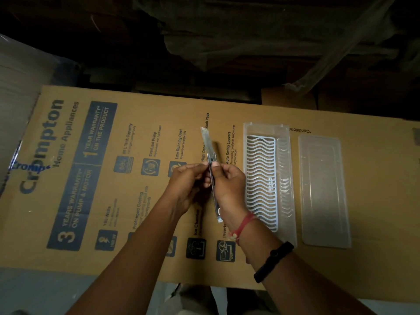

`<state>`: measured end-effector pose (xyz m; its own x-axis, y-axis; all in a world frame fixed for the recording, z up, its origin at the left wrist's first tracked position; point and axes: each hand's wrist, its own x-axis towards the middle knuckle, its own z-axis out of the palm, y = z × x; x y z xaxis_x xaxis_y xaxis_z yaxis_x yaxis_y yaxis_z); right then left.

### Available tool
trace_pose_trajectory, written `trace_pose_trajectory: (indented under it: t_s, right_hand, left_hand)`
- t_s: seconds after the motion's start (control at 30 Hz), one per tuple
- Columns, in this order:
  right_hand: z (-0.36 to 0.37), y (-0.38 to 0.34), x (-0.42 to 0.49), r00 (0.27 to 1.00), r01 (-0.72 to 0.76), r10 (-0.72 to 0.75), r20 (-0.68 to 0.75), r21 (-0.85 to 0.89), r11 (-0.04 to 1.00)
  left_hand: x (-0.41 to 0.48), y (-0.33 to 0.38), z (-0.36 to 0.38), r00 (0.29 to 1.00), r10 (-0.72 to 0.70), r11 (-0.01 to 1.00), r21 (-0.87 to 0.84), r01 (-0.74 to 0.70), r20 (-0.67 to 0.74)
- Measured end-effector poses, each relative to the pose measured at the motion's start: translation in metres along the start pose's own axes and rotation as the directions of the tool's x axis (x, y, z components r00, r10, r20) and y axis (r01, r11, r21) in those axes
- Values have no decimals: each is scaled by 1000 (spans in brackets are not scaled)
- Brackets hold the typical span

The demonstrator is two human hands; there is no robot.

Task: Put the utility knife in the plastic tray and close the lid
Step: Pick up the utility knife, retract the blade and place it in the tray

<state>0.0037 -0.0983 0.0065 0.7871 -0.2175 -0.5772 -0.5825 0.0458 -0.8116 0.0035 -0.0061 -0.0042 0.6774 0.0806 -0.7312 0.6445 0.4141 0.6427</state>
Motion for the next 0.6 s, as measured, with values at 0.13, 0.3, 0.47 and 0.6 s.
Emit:
trace_pose_trajectory:
  t_s: [0.13, 0.3, 0.47, 0.6]
  right_hand:
    - [-2, 3, -4, 999, 34, -34, -2, -5, 999]
    - [-9, -3, -12, 999, 51, -52, 1, 44, 998]
    - [-21, -10, -23, 997, 46, -51, 66, 76, 996]
    - [-33, -10, -33, 992, 38, -46, 117, 63, 997]
  left_hand:
    - [-4, 14, 6, 996, 86, 993, 76, -88, 26]
    - [-3, 23, 18, 963, 270, 919, 302, -253, -16]
    - [-5, 34, 26, 938, 343, 895, 319, -313, -42]
    - [-5, 40, 29, 928, 372, 884, 314, -346, -26]
